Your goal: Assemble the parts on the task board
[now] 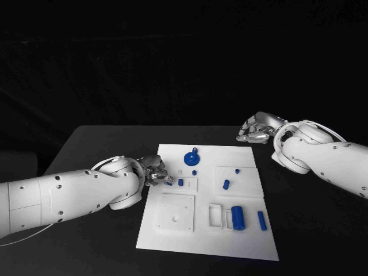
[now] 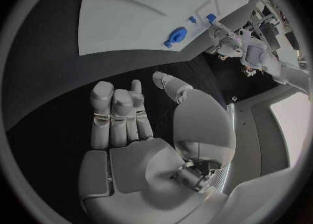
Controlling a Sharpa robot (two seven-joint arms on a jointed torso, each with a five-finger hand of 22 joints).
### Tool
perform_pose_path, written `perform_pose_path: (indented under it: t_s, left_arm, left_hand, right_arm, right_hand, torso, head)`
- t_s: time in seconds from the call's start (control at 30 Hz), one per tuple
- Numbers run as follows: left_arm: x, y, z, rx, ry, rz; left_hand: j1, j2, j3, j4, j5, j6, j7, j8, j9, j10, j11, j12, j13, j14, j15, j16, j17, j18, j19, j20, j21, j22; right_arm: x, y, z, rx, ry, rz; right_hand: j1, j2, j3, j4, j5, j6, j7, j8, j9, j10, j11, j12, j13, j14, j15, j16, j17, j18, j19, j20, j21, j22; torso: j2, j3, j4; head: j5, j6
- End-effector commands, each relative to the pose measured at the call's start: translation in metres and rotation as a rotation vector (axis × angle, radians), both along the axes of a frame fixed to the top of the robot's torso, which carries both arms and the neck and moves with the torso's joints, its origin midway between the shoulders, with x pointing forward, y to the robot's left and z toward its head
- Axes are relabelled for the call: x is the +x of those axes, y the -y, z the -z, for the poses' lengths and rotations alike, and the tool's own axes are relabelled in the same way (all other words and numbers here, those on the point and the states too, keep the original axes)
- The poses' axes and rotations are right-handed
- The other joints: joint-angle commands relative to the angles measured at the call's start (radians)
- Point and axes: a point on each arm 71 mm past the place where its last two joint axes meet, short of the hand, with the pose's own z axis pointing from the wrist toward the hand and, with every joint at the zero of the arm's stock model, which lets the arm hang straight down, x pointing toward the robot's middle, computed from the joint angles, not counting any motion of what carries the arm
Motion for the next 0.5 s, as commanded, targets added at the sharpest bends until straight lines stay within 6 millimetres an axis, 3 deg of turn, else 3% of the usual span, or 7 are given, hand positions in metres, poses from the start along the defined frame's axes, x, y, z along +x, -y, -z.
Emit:
perform_pose_path:
  t_s: [0.03,0.33,0.5]
  left_arm:
    - [-0.0040,0.0019,0.0048,0.017,-0.030,0.025]
    - [-0.0032,0.0020,0.0050,0.014,-0.031,0.021]
    - [-0.0032,0.0046,0.0053,0.003,-0.040,0.022]
  left_hand:
    - [-0.008,-0.010,0.092,-0.030,-0.006,0.186,-0.097,0.017,-0.008,-0.024,-0.029,0.006,0.000,0.063,-0.069,0.006,0.003,0.015,-0.002,-0.100,0.007,0.018]
    - [-0.026,-0.004,0.105,-0.037,0.006,0.188,-0.097,0.024,-0.010,-0.024,-0.030,0.014,0.001,0.063,-0.068,0.007,0.006,0.015,-0.002,-0.100,0.011,0.018]
    - [-0.038,-0.004,0.110,-0.036,-0.011,0.185,-0.097,0.027,-0.011,-0.025,-0.029,0.017,0.000,0.063,-0.067,0.004,0.006,0.016,-0.001,-0.100,0.012,0.017]
  right_arm:
    - [-0.0003,-0.0009,0.0005,-0.005,-0.005,-0.012]
    - [-0.0002,-0.0012,0.0005,-0.005,-0.005,-0.013]
    - [-0.0002,-0.0011,0.0006,-0.006,-0.006,-0.012]
  right_hand:
    - [-0.010,-0.002,-0.006,-0.002,0.005,0.000,0.009,-0.004,0.002,-0.009,0.001,0.004,-0.002,-0.002,-0.005,-0.005,0.001,0.083,-0.005,-0.002,-0.004,0.012]
    - [-0.010,-0.002,-0.006,-0.002,0.006,0.000,0.009,-0.004,0.002,-0.009,0.001,0.004,-0.002,-0.002,-0.005,-0.005,0.001,0.083,-0.005,-0.002,-0.004,0.012]
    - [-0.010,-0.002,-0.007,-0.002,0.007,0.000,0.009,-0.004,0.002,-0.009,0.001,0.004,-0.002,-0.002,-0.005,-0.005,0.001,0.083,-0.005,-0.002,-0.004,0.012]
  torso:
    - [0.001,-0.0002,-0.0003]
    - [0.000,-0.0001,-0.0006]
    - [0.000,0.0004,-0.0008]
  head:
    - [0.001,-0.001]
    - [0.001,-0.001]
    - [0.001,-0.001]
